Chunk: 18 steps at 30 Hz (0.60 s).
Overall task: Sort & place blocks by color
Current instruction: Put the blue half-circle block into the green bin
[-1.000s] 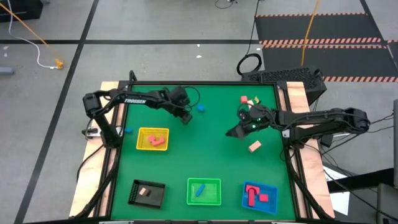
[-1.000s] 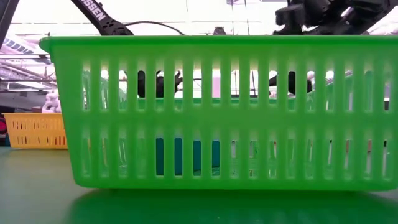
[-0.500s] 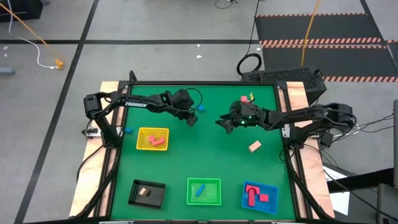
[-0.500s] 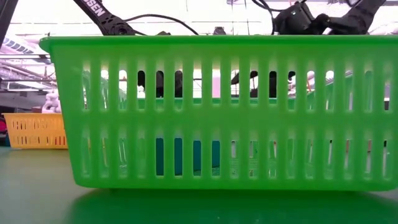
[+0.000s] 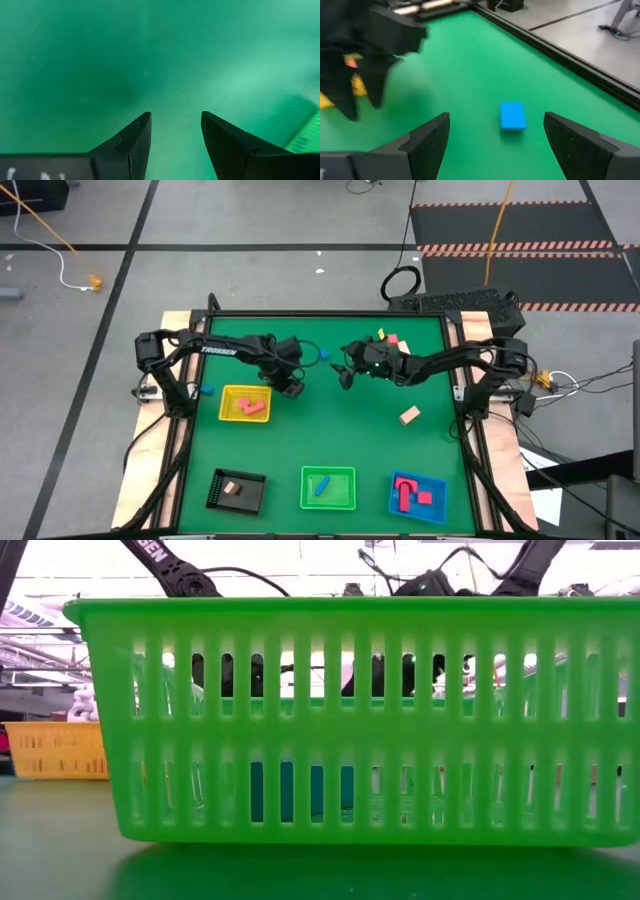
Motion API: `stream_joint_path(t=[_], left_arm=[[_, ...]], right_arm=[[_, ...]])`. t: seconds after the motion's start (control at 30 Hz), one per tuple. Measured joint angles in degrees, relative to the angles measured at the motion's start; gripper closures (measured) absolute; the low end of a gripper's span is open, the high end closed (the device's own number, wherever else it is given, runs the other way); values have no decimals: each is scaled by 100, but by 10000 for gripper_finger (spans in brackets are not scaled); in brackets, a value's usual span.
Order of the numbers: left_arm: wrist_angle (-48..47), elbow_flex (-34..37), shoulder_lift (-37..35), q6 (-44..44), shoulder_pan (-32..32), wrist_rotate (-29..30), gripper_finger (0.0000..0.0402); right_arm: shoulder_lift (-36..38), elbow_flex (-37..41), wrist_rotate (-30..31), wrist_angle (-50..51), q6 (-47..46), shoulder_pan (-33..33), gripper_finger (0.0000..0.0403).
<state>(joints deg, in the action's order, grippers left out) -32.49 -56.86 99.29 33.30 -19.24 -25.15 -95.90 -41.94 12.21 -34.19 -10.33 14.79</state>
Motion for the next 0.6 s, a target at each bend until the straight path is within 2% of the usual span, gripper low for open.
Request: stream_joint_path(t=[0.6], left_arm=[[-207, 0, 0, -131, 137, 121, 227]], right_arm=[[-1632, -912, -46, -33, -203, 394, 92]])
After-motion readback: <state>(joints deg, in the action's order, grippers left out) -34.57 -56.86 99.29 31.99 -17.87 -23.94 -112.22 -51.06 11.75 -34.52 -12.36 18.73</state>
